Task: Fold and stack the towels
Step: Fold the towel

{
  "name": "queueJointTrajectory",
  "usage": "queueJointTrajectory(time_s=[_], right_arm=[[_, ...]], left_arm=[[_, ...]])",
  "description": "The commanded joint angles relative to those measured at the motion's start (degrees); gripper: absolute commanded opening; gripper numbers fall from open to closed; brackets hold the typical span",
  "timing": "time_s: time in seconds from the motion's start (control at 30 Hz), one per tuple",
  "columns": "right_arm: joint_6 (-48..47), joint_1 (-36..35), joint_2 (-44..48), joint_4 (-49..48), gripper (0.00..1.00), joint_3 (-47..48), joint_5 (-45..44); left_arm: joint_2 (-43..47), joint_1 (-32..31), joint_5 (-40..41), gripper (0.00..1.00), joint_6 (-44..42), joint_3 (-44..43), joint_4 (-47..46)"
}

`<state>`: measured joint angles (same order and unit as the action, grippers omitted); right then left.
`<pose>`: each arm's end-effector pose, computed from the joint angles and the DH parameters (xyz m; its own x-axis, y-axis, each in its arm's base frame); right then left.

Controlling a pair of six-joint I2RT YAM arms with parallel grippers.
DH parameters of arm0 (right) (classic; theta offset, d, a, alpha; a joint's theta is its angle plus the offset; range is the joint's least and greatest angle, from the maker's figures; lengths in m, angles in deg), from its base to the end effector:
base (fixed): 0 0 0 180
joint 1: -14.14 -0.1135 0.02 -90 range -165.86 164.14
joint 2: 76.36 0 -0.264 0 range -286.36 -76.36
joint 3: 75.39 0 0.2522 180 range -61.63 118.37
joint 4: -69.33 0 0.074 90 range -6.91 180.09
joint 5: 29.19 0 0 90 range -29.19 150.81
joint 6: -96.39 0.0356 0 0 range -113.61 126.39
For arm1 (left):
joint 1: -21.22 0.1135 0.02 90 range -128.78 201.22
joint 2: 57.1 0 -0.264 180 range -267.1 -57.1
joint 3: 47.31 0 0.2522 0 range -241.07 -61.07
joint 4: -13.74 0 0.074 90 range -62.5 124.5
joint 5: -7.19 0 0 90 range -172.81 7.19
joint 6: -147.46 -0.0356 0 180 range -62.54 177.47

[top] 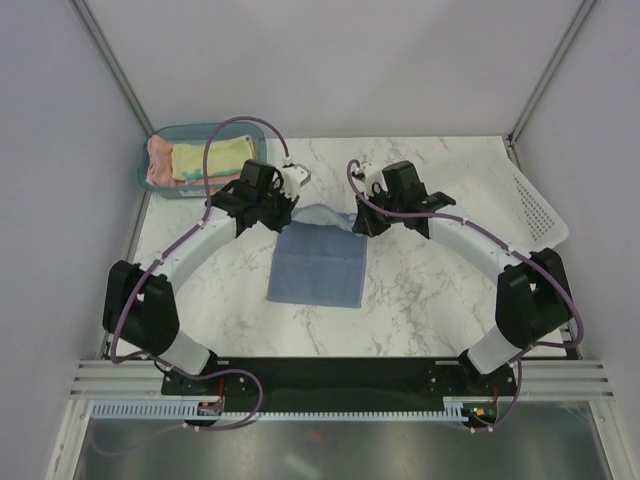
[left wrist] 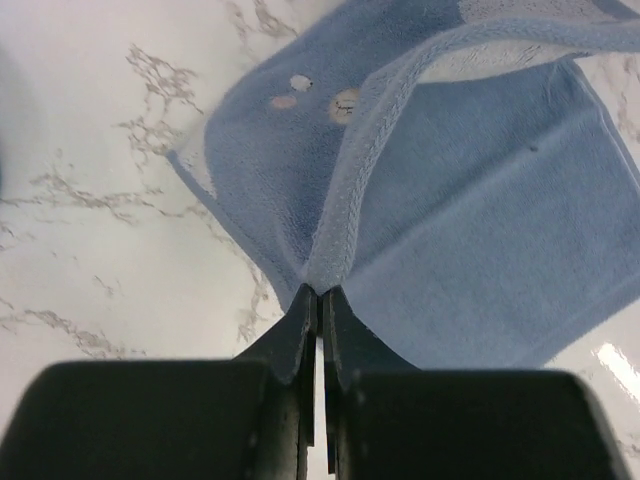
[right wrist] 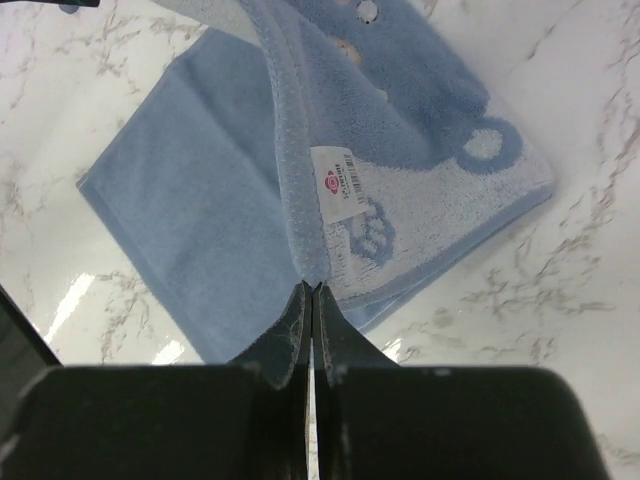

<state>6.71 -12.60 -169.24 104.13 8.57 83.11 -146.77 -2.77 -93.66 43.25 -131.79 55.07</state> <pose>0.3152 0.1739 0.2642 -0.6209 -0.3070 -0.7212 -0.6577 0.7046 0.2663 0.3121 -0.1462 0.2756 -0.5156 0.4933 -0.7006 0.6645 0.7464 0.0365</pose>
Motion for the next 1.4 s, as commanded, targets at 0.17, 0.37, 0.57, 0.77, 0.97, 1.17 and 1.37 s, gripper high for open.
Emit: queueJointTrajectory(time_s=[0.17,0.37,0.57,0.77,0.97,1.17,1.37], right_arm=[[3.81,-2.61,12.28,0.49,0.0,-11.55,-2.53],[5.92,-5.59,14.83,-0.47,0.0,-16.05,-1.04],[10.75,-8.67,17.12,-4.16,0.0,-19.56,-1.74],[11.29,-9.03,18.52,-3.73,0.0,-17.38,-3.67],[11.28,-9.9,20.81,-1.0,0.0,-18.94,-4.2],[14.27,-12.19,22.04,-2.31,0.0,-24.92,-3.76],[17.43,-15.18,22.57,-5.74,0.0,-29.23,-4.64]], left_arm=[[9.59,-4.4,7.94,0.02,5.25,13.32,-3.58],[13.46,-6.77,10.67,0.02,7.01,17.45,-2.96],[14.61,-9.67,14.71,0.02,8.15,18.6,-1.56],[17.94,-10.82,17.36,0.02,9.21,16.67,-1.03],[18.56,-11.61,13.85,0.02,10.52,17.54,1.61],[17.51,-12.4,12.08,0.02,12.11,19.83,4.41],[14.36,-12.84,13.49,0.02,13.78,18.43,6.26]])
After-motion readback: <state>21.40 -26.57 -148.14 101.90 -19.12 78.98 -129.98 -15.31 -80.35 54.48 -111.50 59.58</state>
